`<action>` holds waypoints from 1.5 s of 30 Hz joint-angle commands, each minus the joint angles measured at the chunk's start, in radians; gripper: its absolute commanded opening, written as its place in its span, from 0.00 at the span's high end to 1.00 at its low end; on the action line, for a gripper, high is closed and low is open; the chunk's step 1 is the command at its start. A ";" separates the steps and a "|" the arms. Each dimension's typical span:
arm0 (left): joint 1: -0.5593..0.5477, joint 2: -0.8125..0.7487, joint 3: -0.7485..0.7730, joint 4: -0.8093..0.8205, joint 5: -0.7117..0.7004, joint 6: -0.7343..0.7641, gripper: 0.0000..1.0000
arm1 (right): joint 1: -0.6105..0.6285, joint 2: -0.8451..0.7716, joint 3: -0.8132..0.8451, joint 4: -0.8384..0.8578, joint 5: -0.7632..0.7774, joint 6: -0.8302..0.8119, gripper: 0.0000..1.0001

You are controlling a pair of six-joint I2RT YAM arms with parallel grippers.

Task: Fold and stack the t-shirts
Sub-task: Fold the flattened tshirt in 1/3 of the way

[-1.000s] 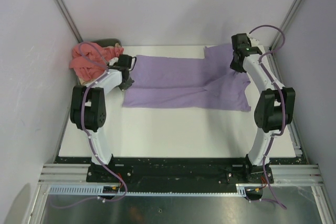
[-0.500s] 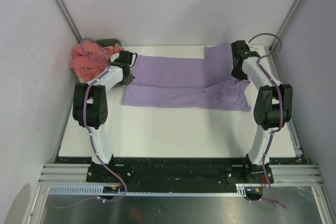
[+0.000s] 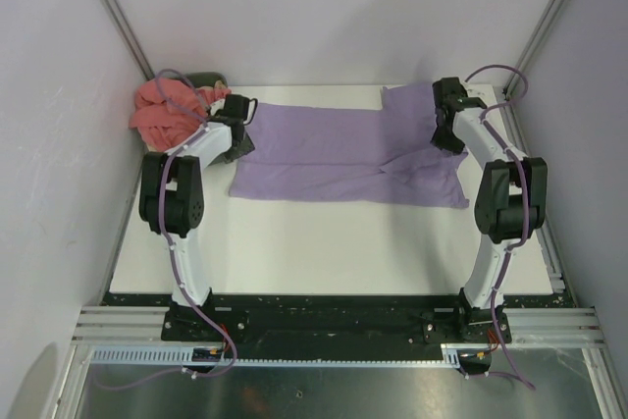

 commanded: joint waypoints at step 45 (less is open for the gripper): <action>0.046 -0.440 -0.562 0.151 0.184 -0.182 0.58 | -0.321 -0.508 -0.851 0.463 -0.362 0.269 0.50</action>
